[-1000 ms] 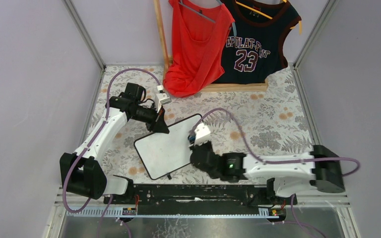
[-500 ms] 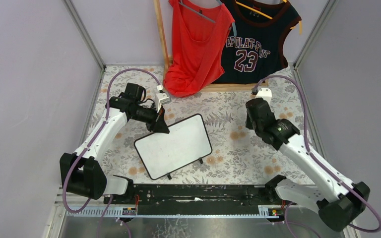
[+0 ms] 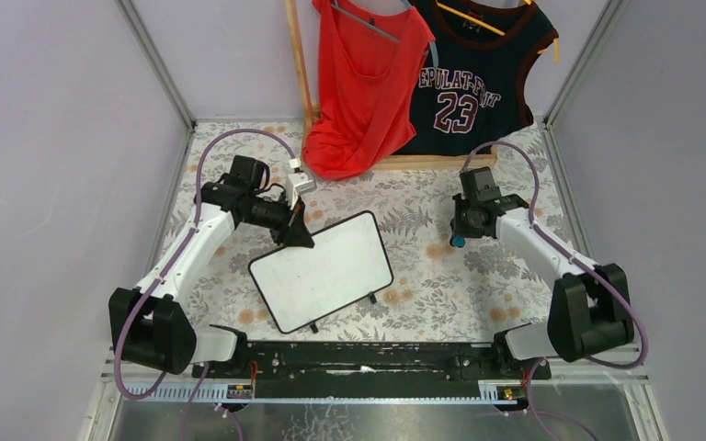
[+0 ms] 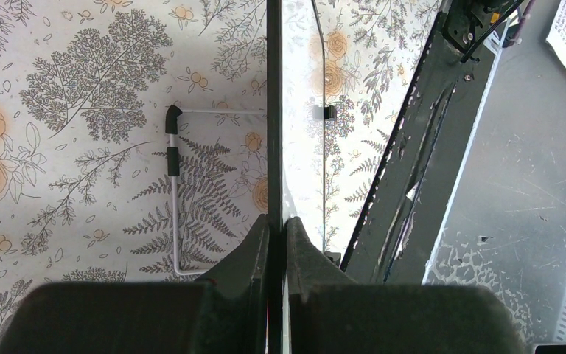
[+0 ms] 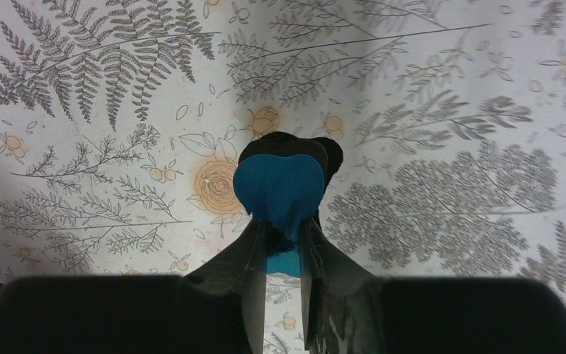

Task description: Erase the whiteboard

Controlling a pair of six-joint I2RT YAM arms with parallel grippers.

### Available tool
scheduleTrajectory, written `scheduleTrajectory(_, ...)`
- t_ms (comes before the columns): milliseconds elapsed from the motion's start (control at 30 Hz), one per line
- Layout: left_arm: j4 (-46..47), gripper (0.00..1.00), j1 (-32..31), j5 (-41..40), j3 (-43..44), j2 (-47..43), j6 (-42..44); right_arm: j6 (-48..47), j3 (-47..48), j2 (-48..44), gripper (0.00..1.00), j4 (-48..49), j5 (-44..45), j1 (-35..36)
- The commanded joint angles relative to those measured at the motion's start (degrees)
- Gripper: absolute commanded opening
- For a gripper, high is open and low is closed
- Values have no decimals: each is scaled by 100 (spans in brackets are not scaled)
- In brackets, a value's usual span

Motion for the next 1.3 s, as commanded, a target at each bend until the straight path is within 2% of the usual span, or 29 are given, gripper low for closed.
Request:
scheduleTrajectory(0, -536, 0, -243, -751, -359, 202, 259, -178, 194, 363, 7, 360, -584, -34)
scheduleTrajectory(267, -496, 0, -239, -707, -358, 263, 232, -232, 148, 894, 9, 459, -672, -42)
scheduleTrajectory(500, -492, 1, -239, -689, -411, 243, 263, -194, 32, 1135, 21, 558, -679, -43)
scheduleTrajectory(667, -493, 2, -239, -686, -397, 251, 252, -162, -54, 1130, 36, 594, -635, -41)
scheduleTrajectory(800, -500, 3, -240, -686, -386, 288, 257, -123, -113, 1076, 60, 612, -585, -45)
scheduleTrajectory(900, -498, 3, -238, -690, -377, 321, 243, -112, -146, 1007, 69, 624, -561, -41)
scheduleTrajectory(1133, -492, 6, -247, -718, -361, 297, 216, -66, -170, 702, 72, 604, -502, -36)
scheduleTrajectory(1267, -500, 18, -239, -727, -297, 294, 184, -86, -172, 442, 72, 557, -482, -43)
